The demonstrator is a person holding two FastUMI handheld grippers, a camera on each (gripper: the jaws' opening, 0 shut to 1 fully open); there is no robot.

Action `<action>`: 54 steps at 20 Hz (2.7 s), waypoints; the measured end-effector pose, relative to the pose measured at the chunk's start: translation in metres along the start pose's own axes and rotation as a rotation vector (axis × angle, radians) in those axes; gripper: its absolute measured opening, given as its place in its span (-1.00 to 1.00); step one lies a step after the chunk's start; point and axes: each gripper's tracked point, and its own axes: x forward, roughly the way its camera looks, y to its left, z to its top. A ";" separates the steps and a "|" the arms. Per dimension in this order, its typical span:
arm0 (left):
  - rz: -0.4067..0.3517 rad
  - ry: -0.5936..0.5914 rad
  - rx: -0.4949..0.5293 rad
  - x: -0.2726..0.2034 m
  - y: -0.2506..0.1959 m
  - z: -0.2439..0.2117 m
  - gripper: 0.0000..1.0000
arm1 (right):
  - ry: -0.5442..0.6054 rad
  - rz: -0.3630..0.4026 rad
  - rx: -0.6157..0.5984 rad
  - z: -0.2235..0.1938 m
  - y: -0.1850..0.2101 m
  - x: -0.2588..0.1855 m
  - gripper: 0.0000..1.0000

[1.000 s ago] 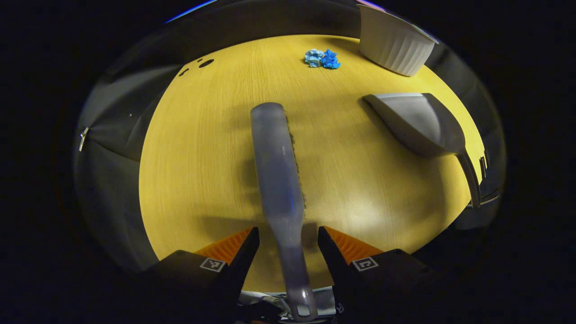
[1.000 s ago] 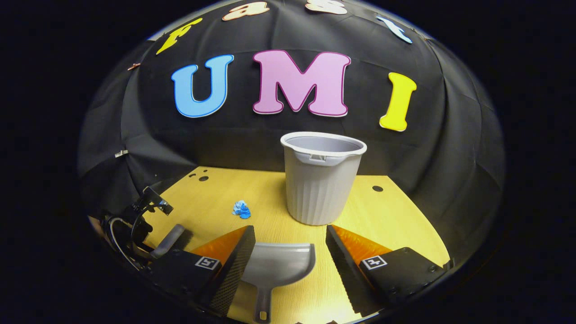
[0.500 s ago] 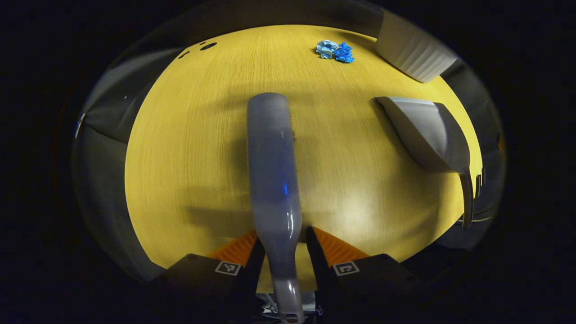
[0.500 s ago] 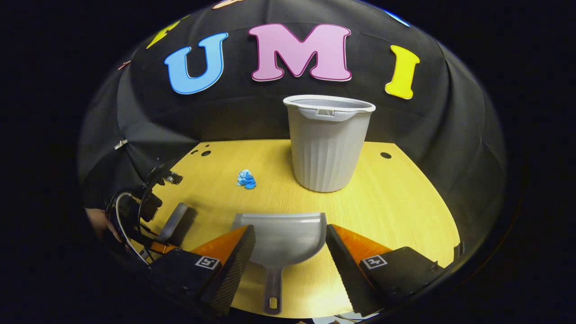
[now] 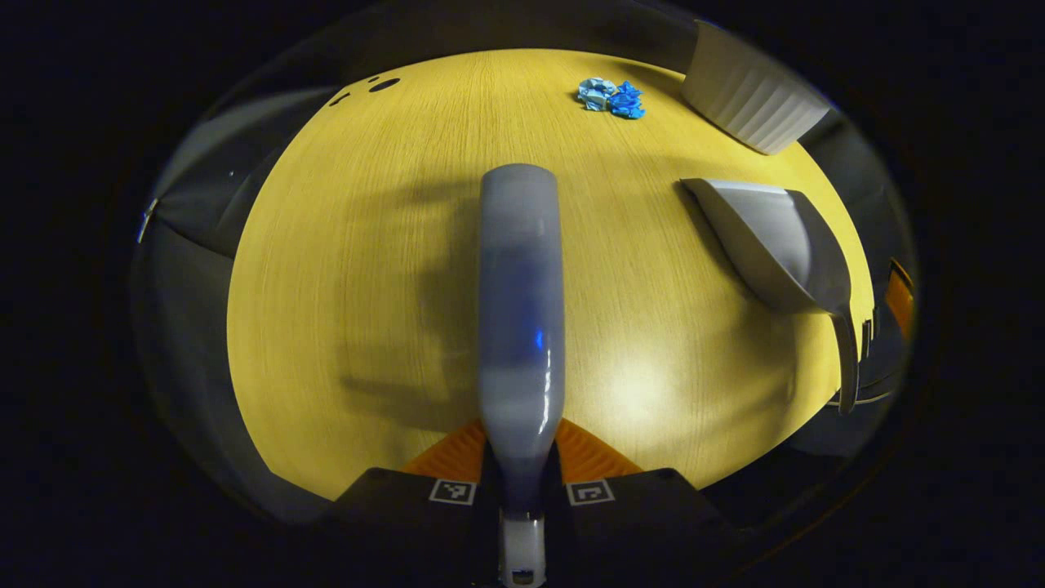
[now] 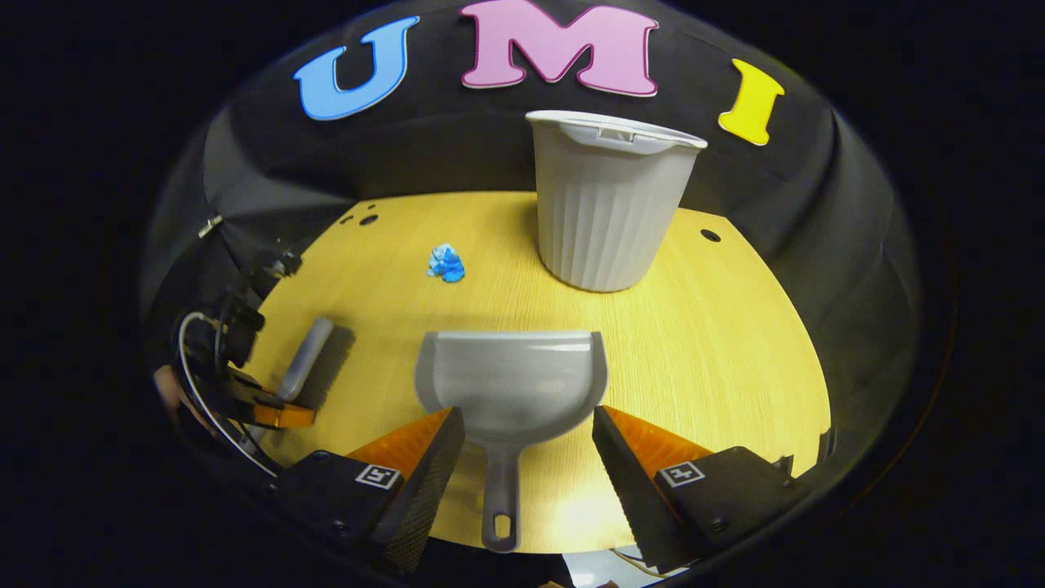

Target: Pick up the small broom and dustpan from the desktop, sweep the trash into the dustpan with the broom, and then empty the trash into the garbage bin.

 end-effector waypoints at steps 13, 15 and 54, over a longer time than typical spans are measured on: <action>-0.018 -0.200 -0.037 -0.046 0.029 0.041 -0.50 | 0.332 -0.026 0.030 -0.076 0.008 0.051 0.97; 0.001 -0.211 -0.044 -0.051 0.035 0.044 -0.50 | 0.382 -0.026 0.033 -0.081 0.007 0.060 0.97; 0.139 -0.010 0.604 0.061 -0.003 0.282 -0.50 | 0.585 0.334 -0.346 -0.085 -0.055 0.086 -0.34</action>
